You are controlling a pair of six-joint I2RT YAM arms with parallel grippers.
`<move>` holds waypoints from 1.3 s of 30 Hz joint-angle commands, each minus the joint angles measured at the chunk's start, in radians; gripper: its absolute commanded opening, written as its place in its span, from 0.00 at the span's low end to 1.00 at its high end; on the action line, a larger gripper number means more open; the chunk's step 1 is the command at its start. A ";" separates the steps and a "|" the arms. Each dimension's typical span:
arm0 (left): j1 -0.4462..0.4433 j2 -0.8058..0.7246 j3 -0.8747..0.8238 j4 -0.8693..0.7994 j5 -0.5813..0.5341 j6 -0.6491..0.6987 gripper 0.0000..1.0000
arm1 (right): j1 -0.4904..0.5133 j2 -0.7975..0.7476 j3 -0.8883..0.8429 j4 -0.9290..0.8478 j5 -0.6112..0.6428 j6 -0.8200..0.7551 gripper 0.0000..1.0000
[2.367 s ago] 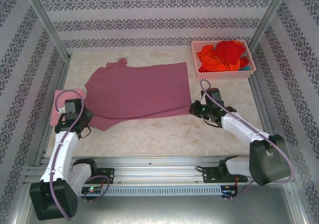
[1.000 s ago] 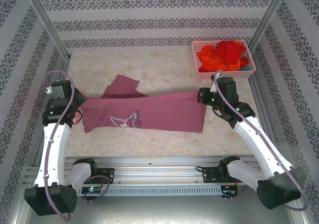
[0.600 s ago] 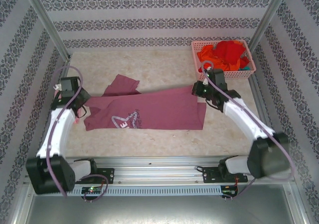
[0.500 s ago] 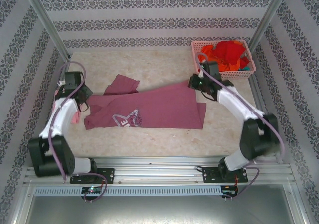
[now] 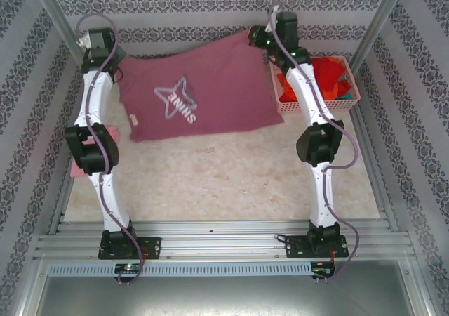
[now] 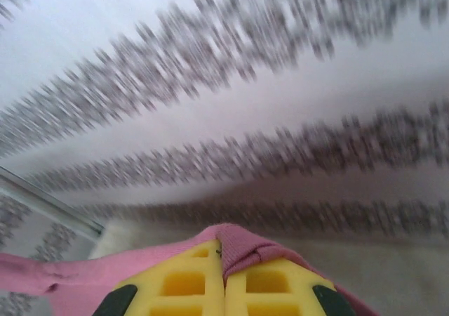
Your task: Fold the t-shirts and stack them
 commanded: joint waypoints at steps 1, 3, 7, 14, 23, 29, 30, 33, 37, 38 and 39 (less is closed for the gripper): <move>0.018 0.030 0.316 -0.092 -0.040 0.012 0.00 | -0.021 -0.008 0.204 0.001 -0.039 0.054 0.00; 0.021 0.033 0.425 -0.093 -0.047 0.011 0.00 | -0.034 -0.042 0.215 0.041 -0.048 0.079 0.00; 0.032 -0.099 0.401 -0.063 -0.048 0.019 0.00 | -0.056 -0.164 0.157 0.074 -0.069 0.083 0.00; 0.032 -0.493 -0.196 0.022 -0.005 0.052 0.00 | -0.032 -0.495 -0.354 0.107 -0.142 -0.017 0.00; 0.032 -1.053 -1.203 0.176 0.067 -0.037 0.00 | 0.066 -1.029 -1.493 0.375 -0.085 0.019 0.00; 0.032 -1.238 -1.576 0.088 0.045 -0.078 0.00 | 0.109 -1.119 -1.899 0.354 -0.004 0.104 0.00; 0.032 -1.247 -1.621 0.085 0.045 -0.091 0.00 | 0.108 -1.117 -1.936 0.345 0.019 0.116 0.00; 0.032 -1.246 -1.724 0.105 0.042 -0.132 0.00 | 0.111 -1.091 -2.010 0.350 0.067 0.144 0.00; 0.032 -1.246 -1.793 0.108 0.038 -0.166 0.00 | 0.112 -1.041 -2.046 0.338 0.110 0.170 0.00; 0.032 -1.251 -1.802 0.098 0.037 -0.170 0.00 | 0.113 -1.033 -2.054 0.341 0.116 0.177 0.00; 0.032 -1.257 -1.810 0.084 0.037 -0.175 0.00 | 0.113 -1.027 -2.060 0.340 0.120 0.182 0.00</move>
